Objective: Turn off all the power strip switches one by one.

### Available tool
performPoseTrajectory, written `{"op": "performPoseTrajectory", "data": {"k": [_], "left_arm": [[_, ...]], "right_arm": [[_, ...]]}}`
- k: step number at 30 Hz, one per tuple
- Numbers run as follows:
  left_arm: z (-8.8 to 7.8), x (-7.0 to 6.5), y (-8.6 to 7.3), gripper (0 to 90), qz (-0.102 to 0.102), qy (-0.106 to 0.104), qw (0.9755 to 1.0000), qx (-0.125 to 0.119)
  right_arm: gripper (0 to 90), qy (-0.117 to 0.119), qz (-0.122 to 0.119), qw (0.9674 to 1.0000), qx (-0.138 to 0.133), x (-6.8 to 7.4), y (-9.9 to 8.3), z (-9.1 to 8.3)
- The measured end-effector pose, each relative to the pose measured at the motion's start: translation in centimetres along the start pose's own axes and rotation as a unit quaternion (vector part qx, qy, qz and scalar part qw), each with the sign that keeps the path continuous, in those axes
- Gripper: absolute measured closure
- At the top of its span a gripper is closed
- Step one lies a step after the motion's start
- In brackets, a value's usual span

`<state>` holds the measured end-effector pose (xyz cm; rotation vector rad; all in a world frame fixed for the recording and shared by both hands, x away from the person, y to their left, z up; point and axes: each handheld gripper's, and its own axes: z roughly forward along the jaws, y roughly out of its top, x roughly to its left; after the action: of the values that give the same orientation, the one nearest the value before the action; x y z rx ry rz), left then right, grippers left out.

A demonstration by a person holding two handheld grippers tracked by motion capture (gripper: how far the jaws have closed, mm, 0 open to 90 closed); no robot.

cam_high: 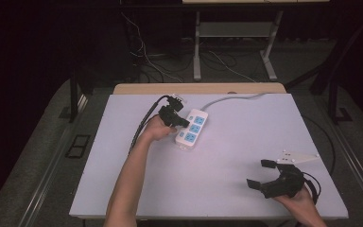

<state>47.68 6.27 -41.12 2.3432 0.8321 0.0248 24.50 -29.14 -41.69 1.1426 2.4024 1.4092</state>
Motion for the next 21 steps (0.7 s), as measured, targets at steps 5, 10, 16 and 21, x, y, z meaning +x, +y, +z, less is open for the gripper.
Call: {"op": "performPoseTrajectory", "data": {"k": [5, 10, 16, 21], "left_arm": [[0.08, -0.12, -0.32, 89.8, -0.008, 0.004, 0.9999, -0.007], [0.02, 0.15, -0.93, 89.8, -0.021, -0.007, 0.9994, -0.025], [-0.01, -0.14, -0.72, 89.7, -0.012, 0.002, 0.9998, -0.017], [-0.01, -0.23, -0.67, 89.6, -0.016, 0.006, 0.9997, -0.016]], "right_arm": [[0.3, 0.001, -0.001, 1.0, -0.001, 0.02, 0.04, 0.07], [0.3, 0.001, -0.001, 1.0, 0.001, 0.1, 0.01, 0.1], [0.3, 0.001, -0.001, 1.0, 0.003, 0.05, 0.04, 0.23], [0.3, 0.0, 0.0, 1.0, 0.002, 0.02, 0.04, 0.19]]}}
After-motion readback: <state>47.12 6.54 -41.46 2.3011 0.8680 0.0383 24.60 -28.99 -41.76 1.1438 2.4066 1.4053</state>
